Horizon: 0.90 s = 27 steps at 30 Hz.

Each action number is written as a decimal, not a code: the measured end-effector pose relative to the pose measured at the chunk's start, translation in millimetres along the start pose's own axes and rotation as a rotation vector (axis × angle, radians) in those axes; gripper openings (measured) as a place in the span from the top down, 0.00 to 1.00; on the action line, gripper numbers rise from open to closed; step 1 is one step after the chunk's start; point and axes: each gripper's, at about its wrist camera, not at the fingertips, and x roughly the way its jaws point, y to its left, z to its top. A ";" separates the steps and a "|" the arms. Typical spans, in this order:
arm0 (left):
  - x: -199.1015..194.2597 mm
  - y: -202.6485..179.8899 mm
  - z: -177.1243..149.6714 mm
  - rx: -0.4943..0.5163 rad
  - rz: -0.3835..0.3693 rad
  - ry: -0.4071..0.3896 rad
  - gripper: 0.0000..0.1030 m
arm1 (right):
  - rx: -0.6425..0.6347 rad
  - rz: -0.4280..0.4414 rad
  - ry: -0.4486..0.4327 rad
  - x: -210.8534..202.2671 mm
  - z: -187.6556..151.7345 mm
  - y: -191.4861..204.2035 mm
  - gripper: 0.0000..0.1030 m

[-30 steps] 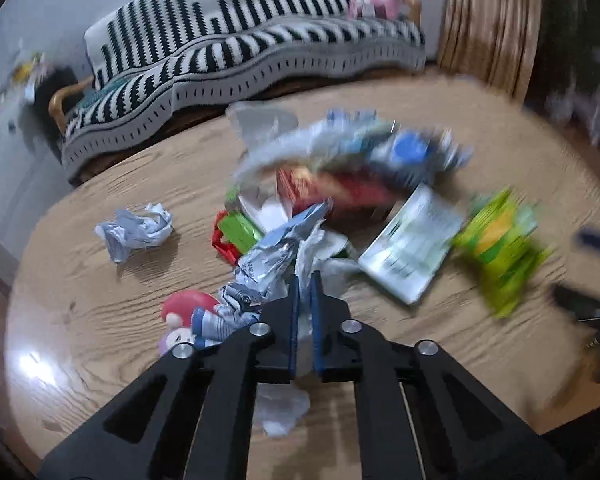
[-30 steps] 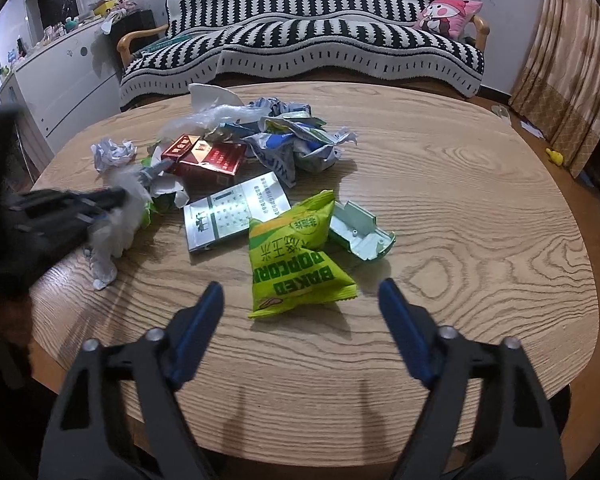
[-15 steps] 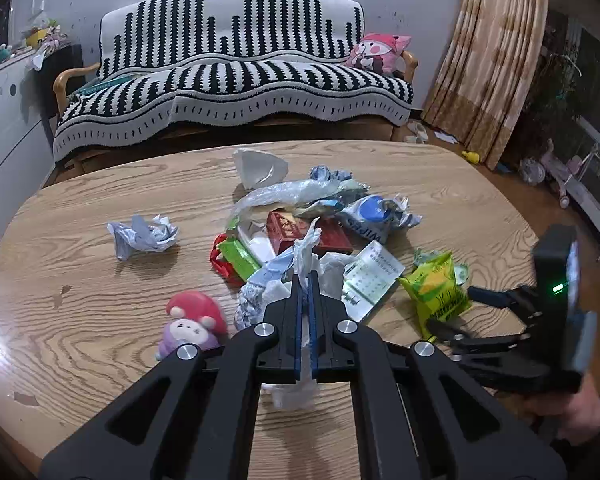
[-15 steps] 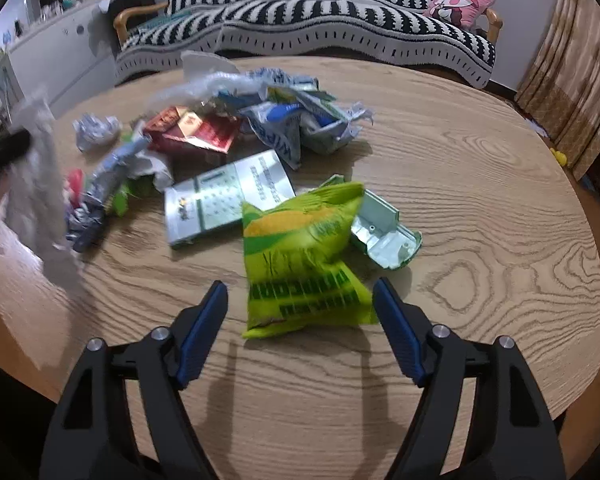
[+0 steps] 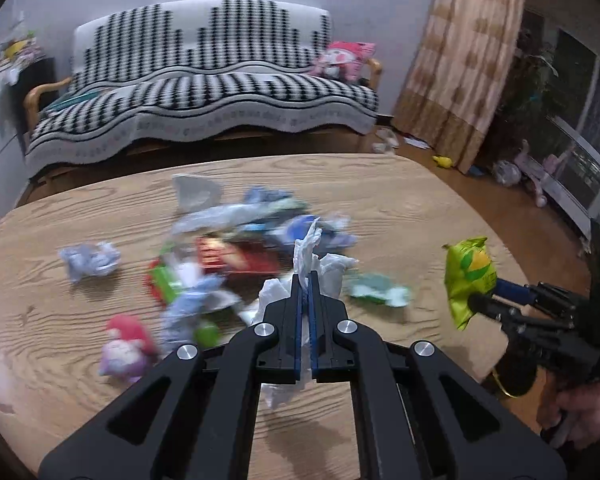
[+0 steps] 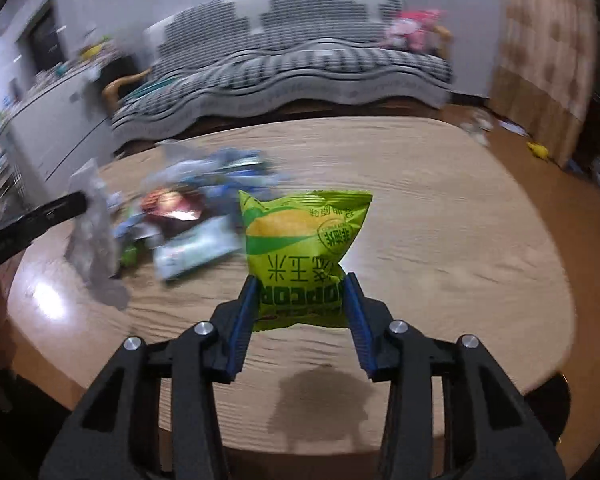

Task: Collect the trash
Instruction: 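Grasp the popcorn bag with the right tool while the left tool grasps white tissue, then carry both items to the black bin and open both tools over it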

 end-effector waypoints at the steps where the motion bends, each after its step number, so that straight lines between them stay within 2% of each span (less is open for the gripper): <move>1: 4.4 -15.2 1.7 0.016 -0.023 0.002 0.98 | 0.027 -0.023 -0.001 -4.2 -1.9 -17.6 0.58; 8: 33.7 -125.2 -0.1 0.118 -0.211 0.007 0.98 | 0.248 -0.216 -0.018 -53.1 -44.4 -163.6 0.58; 11: 46.7 -180.2 -5.4 0.157 -0.300 0.016 0.98 | 0.351 -0.289 -0.002 -75.1 -81.8 -225.8 0.58; 16: 64.2 -275.2 -29.0 0.243 -0.436 0.050 0.98 | 0.494 -0.377 0.055 -98.9 -144.7 -304.4 0.58; 21: 80.9 -352.5 -60.0 0.316 -0.554 0.104 0.98 | 0.604 -0.407 0.135 -105.5 -200.2 -362.9 0.58; 23: 88.1 -373.6 -70.7 0.345 -0.564 0.119 0.98 | 0.634 -0.396 0.156 -105.6 -214.4 -378.3 0.58; 27: 104.7 -404.3 -87.0 0.381 -0.575 0.143 0.98 | 0.659 -0.371 0.177 -98.9 -221.1 -391.2 0.58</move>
